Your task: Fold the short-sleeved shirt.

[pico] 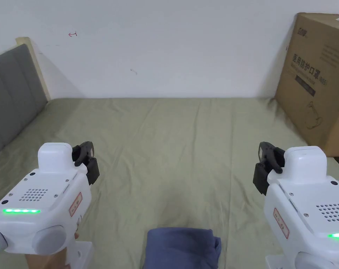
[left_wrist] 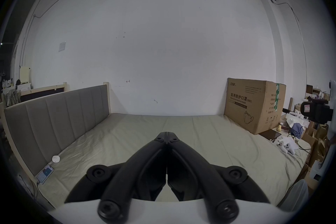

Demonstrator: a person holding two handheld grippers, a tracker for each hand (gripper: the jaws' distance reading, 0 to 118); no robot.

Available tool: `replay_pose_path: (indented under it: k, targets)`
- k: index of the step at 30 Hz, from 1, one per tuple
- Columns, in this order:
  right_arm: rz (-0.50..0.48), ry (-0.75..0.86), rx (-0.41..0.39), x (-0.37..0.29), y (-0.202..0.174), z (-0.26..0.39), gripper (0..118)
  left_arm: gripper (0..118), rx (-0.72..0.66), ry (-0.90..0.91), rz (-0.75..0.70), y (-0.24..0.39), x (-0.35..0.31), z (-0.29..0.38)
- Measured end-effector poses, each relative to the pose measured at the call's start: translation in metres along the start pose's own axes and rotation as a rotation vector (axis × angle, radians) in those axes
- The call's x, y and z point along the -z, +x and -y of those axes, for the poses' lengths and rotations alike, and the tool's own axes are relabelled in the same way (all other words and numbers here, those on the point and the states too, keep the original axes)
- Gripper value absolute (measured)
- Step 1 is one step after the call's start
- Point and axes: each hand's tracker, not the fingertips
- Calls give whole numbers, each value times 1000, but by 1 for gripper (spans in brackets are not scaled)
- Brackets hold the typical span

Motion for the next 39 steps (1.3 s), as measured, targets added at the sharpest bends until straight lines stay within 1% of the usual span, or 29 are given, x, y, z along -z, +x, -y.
replay_pose_path:
  k: [3,6,9,14,19,24,26,29,32,34,35,36,37,38,39]
  targets:
    - [-3,-14,0,4,-5,7,0,0,-10,-9,4,-2,2,4]
    - [-11,-42,18,12,-12,27,0,0,-10,-14,4,-2,3,7]
    - [-29,-104,28,23,-23,58,0,0,-10,-23,10,-4,4,9]
    - [-72,-269,28,40,-46,128,0,0,-12,-48,16,-7,6,16]
    - [-103,-439,-12,58,-65,195,0,0,-15,-96,23,-12,13,31]
    - [-116,-570,10,71,-78,245,0,0,-37,-155,24,-16,22,49]
    - [-107,-616,4,76,-81,260,0,0,-57,-184,35,-17,25,57]
    - [-87,-684,31,82,-82,280,0,0,-92,-246,51,-16,30,71]
    - [-68,-675,25,82,-80,288,0,0,-177,-326,77,-15,35,91]
    - [-75,-685,21,85,-78,286,0,1,-267,-403,100,-15,41,107]
    - [-77,-691,12,86,-78,285,0,3,-318,-439,112,-16,44,116]
    - [-80,-696,1,85,-78,284,0,12,-365,-492,127,-16,47,125]
    - [-85,-696,0,84,-78,284,0,28,-419,-559,144,-16,52,135]
    - [-88,-696,3,84,-76,284,0,53,-466,-621,160,-16,57,145]
    - [-92,-696,6,84,-75,283,0,86,-502,-699,176,-13,62,156]
